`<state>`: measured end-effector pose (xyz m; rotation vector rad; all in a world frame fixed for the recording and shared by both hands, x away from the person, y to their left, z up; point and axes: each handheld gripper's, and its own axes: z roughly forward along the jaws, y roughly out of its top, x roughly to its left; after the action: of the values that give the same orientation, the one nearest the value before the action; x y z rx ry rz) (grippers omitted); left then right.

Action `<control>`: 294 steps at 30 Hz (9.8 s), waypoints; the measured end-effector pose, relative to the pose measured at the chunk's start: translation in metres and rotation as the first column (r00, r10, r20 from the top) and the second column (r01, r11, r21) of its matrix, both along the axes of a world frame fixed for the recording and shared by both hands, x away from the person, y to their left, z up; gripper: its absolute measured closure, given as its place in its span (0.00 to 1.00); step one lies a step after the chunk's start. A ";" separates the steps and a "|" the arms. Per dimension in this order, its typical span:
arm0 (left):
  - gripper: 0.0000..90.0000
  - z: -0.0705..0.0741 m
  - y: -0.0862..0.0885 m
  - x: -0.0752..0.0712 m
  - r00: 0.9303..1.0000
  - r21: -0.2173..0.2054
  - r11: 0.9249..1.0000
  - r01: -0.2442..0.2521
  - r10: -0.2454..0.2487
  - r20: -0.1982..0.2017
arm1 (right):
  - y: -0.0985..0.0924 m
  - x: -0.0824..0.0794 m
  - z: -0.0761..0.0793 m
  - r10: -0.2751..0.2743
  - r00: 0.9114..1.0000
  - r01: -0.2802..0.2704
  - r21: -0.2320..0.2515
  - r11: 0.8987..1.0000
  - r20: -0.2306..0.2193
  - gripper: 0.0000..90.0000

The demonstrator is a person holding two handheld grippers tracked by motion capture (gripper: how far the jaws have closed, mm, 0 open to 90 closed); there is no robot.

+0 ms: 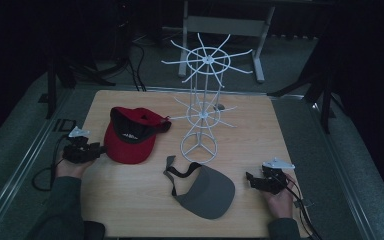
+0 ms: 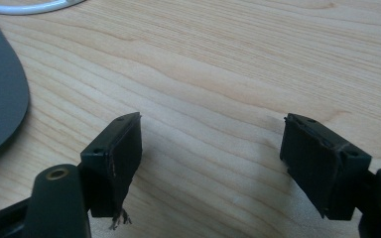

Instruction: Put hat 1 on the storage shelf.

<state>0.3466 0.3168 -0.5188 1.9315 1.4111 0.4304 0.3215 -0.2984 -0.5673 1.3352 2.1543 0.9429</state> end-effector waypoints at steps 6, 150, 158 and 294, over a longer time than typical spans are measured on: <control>0.79 -0.003 -0.016 -0.003 0.997 0.038 0.997 0.060 -0.058 -0.048 | 0.000 0.000 0.000 0.000 1.000 0.000 -0.001 1.000 0.001 0.27; 0.96 0.090 -0.042 -0.007 0.954 -0.088 0.995 0.046 -0.018 0.298 | 0.000 0.000 0.000 0.004 1.000 -0.004 0.000 1.000 0.001 0.26; 0.96 0.097 -0.043 -0.009 0.947 -0.097 0.994 0.043 -0.009 0.321 | 0.000 0.000 0.000 0.004 1.000 -0.004 0.000 1.000 -0.001 0.26; 0.96 0.189 -0.098 0.013 0.852 -0.203 0.971 0.129 -0.004 0.524 | 0.000 0.000 0.000 0.007 1.000 -0.007 0.000 1.000 -0.001 0.25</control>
<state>0.3596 0.2191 -0.3297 1.5132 0.9834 0.6669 0.3216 -0.2982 -0.5674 1.3293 2.1609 0.9453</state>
